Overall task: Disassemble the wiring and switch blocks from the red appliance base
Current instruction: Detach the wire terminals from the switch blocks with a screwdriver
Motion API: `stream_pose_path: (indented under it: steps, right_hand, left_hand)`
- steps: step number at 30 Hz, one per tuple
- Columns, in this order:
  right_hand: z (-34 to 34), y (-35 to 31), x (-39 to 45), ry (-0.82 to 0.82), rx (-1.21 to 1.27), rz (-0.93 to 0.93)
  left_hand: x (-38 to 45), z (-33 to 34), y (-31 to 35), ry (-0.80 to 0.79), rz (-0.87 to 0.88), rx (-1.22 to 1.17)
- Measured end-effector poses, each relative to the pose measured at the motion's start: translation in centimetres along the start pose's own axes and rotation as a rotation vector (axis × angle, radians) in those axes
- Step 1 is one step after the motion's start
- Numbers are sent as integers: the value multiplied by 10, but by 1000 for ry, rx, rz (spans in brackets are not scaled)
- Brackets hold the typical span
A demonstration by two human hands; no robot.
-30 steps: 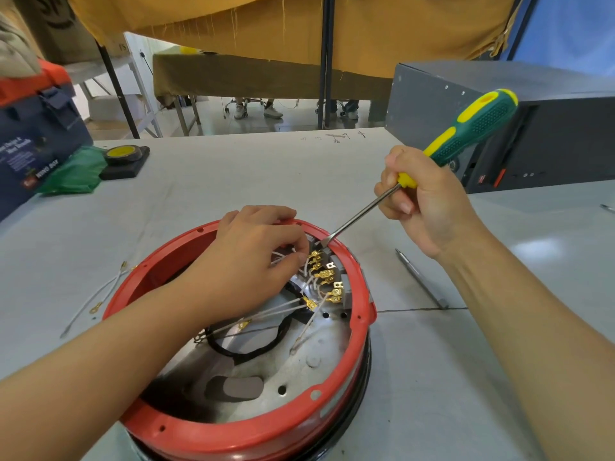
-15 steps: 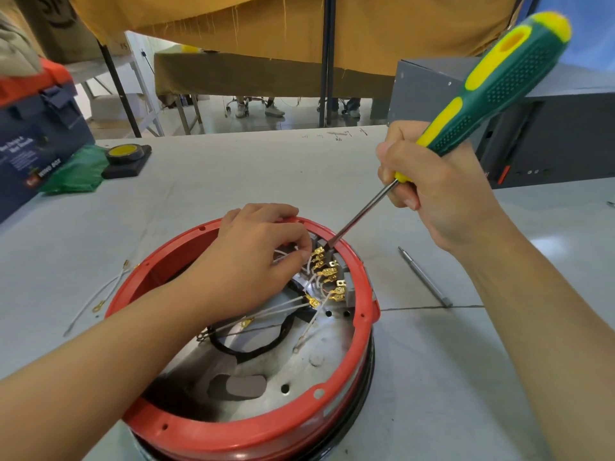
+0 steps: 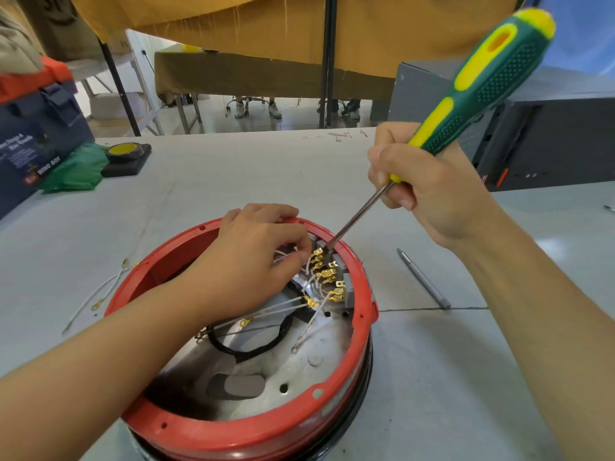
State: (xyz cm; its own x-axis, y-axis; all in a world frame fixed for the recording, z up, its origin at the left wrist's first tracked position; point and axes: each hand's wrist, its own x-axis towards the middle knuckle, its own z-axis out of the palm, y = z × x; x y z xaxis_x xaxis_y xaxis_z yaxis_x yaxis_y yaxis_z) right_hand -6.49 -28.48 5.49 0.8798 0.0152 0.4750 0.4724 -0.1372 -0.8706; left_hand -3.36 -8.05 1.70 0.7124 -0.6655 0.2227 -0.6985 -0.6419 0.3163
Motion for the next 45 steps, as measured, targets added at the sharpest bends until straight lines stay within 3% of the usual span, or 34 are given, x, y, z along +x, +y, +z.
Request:
stream_pose_path:
  steps: [4,18,23,36,45]
  right_hand:
    - [-6,13,-3,97,145,45]
    - [-11,26,-7,186,292,124]
    - [16,36,-7,67,128,113]
    - [-5,26,-10,284,269,64]
    - [-8,23,-12,219,182,-2]
  left_hand:
    - [0,0,0,-2,-7,1]
    - [0,-1,1,-11,-4,12]
    - [0,0,0,3,5,-9]
    - [0,-2,1,-20,-5,-4]
    - [2,-3,1,-25,4,-11]
